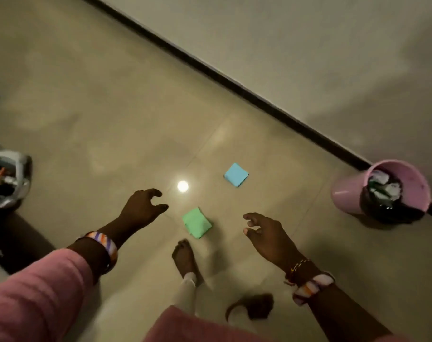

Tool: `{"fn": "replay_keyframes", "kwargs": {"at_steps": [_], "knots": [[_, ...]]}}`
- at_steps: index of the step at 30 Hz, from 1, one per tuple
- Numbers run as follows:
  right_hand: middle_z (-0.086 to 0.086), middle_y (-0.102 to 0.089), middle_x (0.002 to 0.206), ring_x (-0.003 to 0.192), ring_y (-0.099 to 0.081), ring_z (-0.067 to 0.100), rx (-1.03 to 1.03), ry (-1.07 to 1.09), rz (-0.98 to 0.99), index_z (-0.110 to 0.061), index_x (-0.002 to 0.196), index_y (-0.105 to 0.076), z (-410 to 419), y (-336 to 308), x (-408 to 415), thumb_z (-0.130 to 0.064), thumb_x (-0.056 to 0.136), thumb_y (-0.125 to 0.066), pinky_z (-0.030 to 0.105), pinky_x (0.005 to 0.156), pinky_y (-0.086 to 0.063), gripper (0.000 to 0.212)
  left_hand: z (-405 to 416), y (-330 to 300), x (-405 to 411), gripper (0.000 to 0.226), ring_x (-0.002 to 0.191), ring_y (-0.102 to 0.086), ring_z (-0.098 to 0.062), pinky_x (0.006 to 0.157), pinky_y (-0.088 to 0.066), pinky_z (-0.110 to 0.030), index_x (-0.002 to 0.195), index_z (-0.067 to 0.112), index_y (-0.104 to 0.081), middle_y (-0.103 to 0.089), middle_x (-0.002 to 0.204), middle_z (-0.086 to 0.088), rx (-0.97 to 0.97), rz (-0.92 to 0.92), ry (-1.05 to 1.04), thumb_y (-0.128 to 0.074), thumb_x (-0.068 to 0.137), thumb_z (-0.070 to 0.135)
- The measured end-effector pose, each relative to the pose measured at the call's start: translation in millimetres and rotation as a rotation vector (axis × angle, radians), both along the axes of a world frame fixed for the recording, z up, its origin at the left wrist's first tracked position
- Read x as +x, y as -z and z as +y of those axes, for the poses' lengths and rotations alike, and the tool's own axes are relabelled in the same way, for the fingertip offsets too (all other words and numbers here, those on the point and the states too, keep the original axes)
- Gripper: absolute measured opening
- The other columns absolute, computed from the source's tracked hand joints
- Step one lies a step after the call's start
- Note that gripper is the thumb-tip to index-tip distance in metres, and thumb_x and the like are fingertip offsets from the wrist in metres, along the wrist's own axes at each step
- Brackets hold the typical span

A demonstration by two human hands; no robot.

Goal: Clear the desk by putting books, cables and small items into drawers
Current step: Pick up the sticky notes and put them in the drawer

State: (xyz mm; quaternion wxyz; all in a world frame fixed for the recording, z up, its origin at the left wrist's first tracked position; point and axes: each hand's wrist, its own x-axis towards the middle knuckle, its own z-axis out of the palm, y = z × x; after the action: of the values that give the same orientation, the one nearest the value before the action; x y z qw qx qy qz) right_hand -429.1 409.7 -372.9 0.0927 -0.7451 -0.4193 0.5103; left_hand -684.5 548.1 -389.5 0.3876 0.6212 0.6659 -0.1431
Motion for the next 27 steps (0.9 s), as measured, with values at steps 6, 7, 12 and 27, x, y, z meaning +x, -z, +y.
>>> {"fn": "replay_keyframes", "kwargs": {"at_steps": [6, 7, 12, 27], "knots": [[0.008, -0.061, 0.118, 0.106, -0.058, 0.023, -0.305, -0.063, 0.015, -0.019, 0.121, -0.057, 11, 171, -31, -0.017, 0.088, -0.058, 0.033, 0.093, -0.046, 0.034, -27, 183, -12, 0.075, 0.124, -0.042, -0.031, 0.1, -0.038, -0.036, 0.137, 0.016, -0.04, -0.044, 0.133, -0.017, -0.221, 0.045, 0.068, -0.073, 0.074, 0.041], [0.011, -0.06, 0.12, 0.109, -0.057, 0.025, -0.326, -0.08, 0.013, -0.017, 0.123, -0.056, 14, 198, -30, -0.014, 0.088, -0.058, 0.033, 0.096, -0.045, 0.035, -32, 212, -10, 0.081, 0.125, -0.04, -0.032, 0.1, -0.037, -0.037, 0.138, 0.016, -0.037, -0.042, 0.135, -0.018, -0.22, 0.032, 0.069, -0.075, 0.071, 0.041], [0.017, -0.047, 0.138, 0.126, -0.045, 0.032, -0.233, -0.252, -0.122, -0.008, 0.135, -0.044, 57, 363, -6, -0.012, 0.086, -0.061, 0.032, 0.106, -0.03, 0.052, -58, 371, 1, 0.108, 0.136, -0.02, -0.041, 0.104, -0.034, -0.049, 0.147, 0.014, -0.013, -0.007, 0.152, -0.021, -0.192, 0.076, -0.047, -0.081, 0.065, 0.037], [0.023, -0.05, 0.133, 0.123, -0.047, 0.035, -0.2, -0.136, -0.377, 0.004, 0.124, -0.052, 145, 486, 39, -0.021, 0.074, -0.076, 0.037, 0.101, -0.038, 0.06, -41, 458, 25, 0.022, 0.1, -0.058, -0.029, 0.07, -0.044, -0.032, 0.098, 0.017, -0.067, -0.065, 0.102, -0.008, -0.025, 0.167, 0.056, -0.066, 0.079, 0.029]]}}
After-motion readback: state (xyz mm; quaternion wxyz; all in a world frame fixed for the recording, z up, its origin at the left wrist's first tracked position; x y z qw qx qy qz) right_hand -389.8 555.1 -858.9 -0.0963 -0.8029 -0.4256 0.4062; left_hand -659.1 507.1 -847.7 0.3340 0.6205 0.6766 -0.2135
